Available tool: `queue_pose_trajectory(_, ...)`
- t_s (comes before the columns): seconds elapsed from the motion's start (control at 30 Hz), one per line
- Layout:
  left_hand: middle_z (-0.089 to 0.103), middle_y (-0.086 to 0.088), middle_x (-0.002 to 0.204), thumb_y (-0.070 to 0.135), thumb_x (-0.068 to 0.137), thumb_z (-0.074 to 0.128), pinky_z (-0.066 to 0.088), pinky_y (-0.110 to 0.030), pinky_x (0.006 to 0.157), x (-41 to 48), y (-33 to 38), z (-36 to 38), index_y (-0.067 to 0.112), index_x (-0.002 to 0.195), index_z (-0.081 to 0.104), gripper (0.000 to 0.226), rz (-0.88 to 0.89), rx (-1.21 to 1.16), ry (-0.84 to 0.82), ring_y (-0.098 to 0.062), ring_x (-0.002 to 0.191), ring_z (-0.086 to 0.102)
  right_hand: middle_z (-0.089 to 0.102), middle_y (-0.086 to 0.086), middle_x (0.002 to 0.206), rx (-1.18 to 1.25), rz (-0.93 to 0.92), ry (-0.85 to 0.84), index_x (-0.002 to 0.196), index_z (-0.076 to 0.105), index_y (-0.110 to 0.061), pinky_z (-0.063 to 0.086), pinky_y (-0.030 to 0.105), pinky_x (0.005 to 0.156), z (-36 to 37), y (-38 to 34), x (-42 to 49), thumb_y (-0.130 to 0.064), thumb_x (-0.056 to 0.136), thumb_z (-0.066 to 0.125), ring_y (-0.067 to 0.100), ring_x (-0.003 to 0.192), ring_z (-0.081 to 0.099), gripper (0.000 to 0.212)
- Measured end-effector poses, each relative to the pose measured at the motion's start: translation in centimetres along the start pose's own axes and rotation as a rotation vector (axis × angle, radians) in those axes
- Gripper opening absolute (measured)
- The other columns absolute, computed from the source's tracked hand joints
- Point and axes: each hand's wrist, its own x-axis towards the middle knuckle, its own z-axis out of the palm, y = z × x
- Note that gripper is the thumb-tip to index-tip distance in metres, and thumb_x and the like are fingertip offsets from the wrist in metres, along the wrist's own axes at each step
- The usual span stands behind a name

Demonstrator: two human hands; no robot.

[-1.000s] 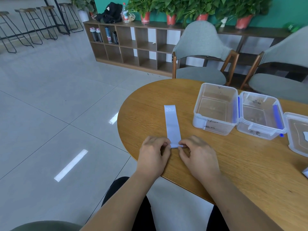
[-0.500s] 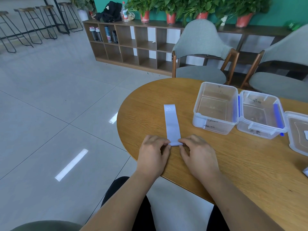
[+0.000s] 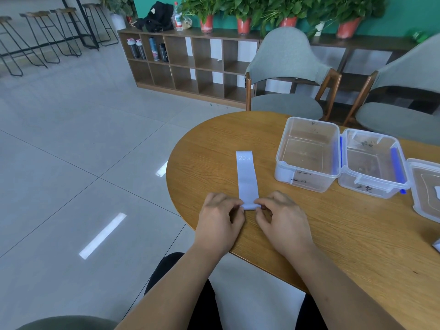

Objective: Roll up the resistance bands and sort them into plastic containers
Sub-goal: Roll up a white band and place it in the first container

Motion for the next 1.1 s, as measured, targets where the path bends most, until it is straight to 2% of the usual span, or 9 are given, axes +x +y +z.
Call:
queue_pose_trajectory(0.13, 0.069, 0.013, 0.096, 0.021, 0.094, 0.074, 0.047, -0.023, 0.087, -0.01, -0.01, 0.03, 0.021, 0.112, 0.079, 0.019, -0.002, 0.005, -0.021, -0.012, 0.101, 0.053, 0.061, -0.015, 0.091, 0.039, 0.008, 0.011, 0.12, 0.072, -0.027, 0.052, 0.028, 0.068, -0.24, -0.23, 0.08, -0.026, 0.094, 0.071, 0.006, 0.08, 0.057, 0.027)
queue_pose_trajectory(0.27, 0.068, 0.017, 0.097, 0.018, 0.095, 0.074, 0.05, -0.026, 0.085, -0.07, 0.06, -0.02, 0.025, 0.114, 0.075, 0.021, -0.033, -0.031, -0.011, -0.01, 0.101, 0.055, 0.064, -0.015, 0.093, 0.054, -0.009, 0.019, 0.108, 0.072, -0.027, 0.053, 0.028, 0.068, -0.32, -0.26, 0.1, -0.025, 0.096, 0.071, 0.006, 0.082, 0.06, 0.012)
queue_pose_trajectory(0.43, 0.069, 0.017, 0.097, 0.018, 0.094, 0.075, 0.053, -0.029, 0.084, -0.1, 0.24, -0.01, 0.024, 0.105, 0.073, 0.013, -0.039, -0.038, 0.005, -0.01, 0.101, 0.056, 0.065, -0.011, 0.098, -0.024, -0.031, 0.02, 0.11, 0.075, -0.026, 0.054, 0.03, 0.068, -0.1, -0.15, 0.1, -0.029, 0.095, 0.071, 0.011, 0.09, 0.062, 0.016)
queue_pose_trajectory(0.63, 0.07, 0.016, 0.1, 0.018, 0.094, 0.075, 0.052, -0.029, 0.086, 0.08, 0.03, 0.13, 0.024, 0.106, 0.074, 0.014, -0.023, -0.023, 0.001, -0.012, 0.103, 0.055, 0.066, -0.009, 0.101, -0.08, -0.021, 0.006, 0.115, 0.076, -0.025, 0.052, 0.027, 0.07, -0.07, -0.16, 0.15, -0.025, 0.094, 0.074, 0.013, 0.092, 0.063, 0.022)
queue_pose_trajectory(0.87, 0.071, 0.019, 0.095, 0.021, 0.093, 0.078, 0.054, -0.028, 0.082, 0.08, 0.12, -0.06, 0.025, 0.107, 0.076, 0.015, -0.062, -0.062, 0.008, -0.008, 0.102, 0.059, 0.064, -0.011, 0.098, -0.052, -0.024, 0.0, 0.116, 0.076, -0.026, 0.049, 0.025, 0.071, -0.11, -0.03, 0.21, -0.029, 0.097, 0.068, 0.011, 0.089, 0.061, 0.02)
queue_pose_trajectory(1.1, 0.069, 0.021, 0.091, 0.021, 0.092, 0.077, 0.053, -0.029, 0.08, 0.06, 0.28, -0.15, 0.027, 0.098, 0.073, 0.01, -0.061, -0.074, 0.001, -0.008, 0.098, 0.058, 0.062, -0.015, 0.095, 0.042, 0.015, -0.005, 0.117, 0.071, -0.03, 0.055, 0.032, 0.071, -0.23, -0.06, 0.22, -0.029, 0.096, 0.066, 0.008, 0.088, 0.06, 0.021)
